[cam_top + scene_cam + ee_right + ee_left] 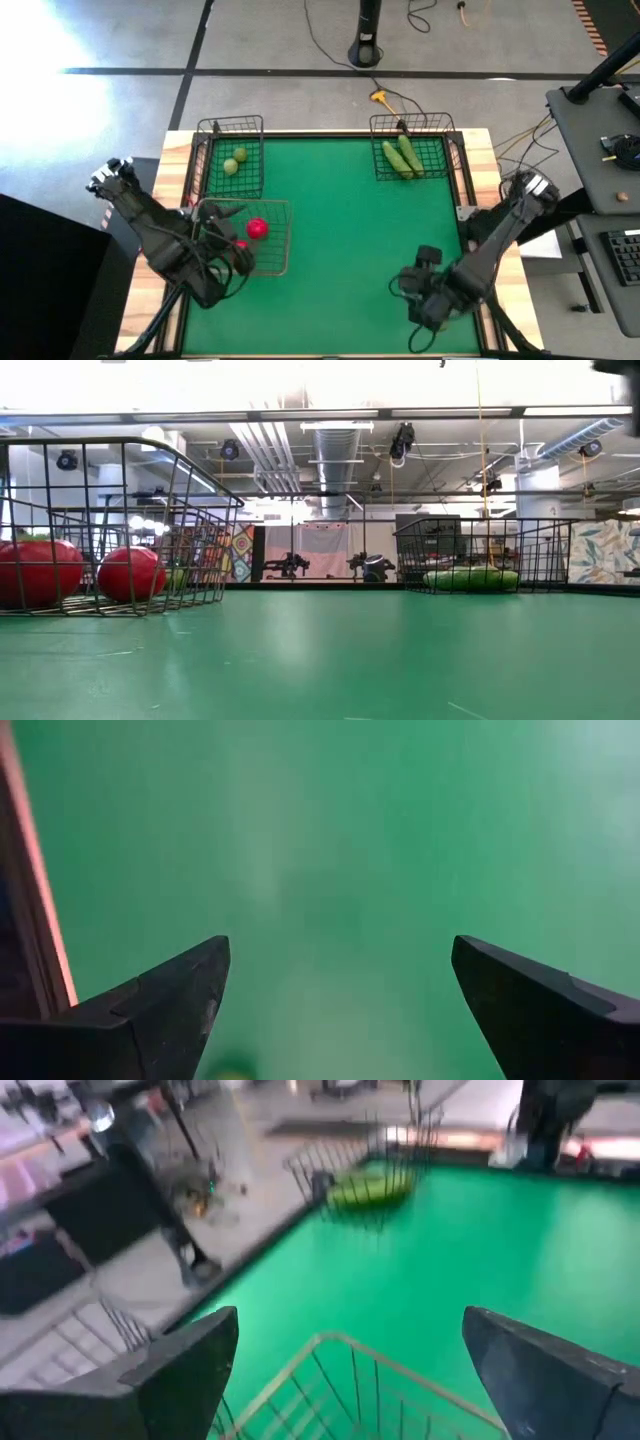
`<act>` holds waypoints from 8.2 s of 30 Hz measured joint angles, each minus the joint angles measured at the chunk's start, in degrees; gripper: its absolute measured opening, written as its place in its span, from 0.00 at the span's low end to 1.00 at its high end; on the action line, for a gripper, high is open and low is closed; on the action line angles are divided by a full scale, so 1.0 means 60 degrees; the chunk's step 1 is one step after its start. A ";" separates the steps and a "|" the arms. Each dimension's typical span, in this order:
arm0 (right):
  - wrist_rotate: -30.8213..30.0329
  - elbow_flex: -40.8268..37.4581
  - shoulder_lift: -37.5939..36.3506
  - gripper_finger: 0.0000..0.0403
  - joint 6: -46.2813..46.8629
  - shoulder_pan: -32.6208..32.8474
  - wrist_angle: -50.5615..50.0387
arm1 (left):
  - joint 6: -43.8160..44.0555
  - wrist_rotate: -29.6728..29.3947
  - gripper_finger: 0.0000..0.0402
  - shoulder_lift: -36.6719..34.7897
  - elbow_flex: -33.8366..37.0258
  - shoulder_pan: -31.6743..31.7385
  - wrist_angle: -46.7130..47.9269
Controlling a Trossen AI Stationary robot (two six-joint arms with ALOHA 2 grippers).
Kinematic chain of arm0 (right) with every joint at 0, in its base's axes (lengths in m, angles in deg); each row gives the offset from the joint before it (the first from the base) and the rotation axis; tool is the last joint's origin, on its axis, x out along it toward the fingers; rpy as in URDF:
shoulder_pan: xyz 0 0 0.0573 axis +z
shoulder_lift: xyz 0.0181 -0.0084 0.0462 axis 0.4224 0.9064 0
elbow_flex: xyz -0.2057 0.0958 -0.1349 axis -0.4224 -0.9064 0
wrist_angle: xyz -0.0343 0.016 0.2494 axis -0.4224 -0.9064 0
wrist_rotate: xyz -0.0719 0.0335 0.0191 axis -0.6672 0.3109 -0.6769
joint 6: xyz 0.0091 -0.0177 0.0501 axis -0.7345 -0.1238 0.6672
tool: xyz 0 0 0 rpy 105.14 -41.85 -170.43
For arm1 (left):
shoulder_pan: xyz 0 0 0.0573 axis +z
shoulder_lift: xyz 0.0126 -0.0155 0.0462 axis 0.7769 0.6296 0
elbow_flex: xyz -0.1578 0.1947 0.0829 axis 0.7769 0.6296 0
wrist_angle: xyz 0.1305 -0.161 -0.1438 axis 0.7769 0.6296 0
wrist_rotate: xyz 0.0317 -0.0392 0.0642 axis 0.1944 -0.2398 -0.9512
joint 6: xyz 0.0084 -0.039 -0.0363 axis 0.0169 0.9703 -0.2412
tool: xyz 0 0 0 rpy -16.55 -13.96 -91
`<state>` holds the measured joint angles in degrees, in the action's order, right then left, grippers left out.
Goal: Sort produce into baskets
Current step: Put the lime into the left black wire basket, then return to Home Position
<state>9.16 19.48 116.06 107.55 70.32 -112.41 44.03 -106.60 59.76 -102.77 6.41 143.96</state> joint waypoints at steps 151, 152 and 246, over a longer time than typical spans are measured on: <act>0.1605 -0.3138 -0.3192 0.81 -0.8986 -0.7955 0.4734 | -1.5628 1.3434 0.91 0.5837 -0.0867 1.2428 -0.8903; 0.1603 -0.3184 -0.3191 0.81 -0.8983 -0.7955 0.4795 | -1.5525 1.3479 0.91 0.5931 -0.0903 1.2427 -0.8906; 0.2648 0.0199 -0.3127 0.81 -0.8639 -0.5696 0.3841 | -0.8563 0.8232 0.60 -0.3061 0.5003 1.3807 -0.5545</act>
<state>25.05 20.67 97.30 55.71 36.14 -89.37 -7.35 -57.21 41.40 -72.76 89.25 110.69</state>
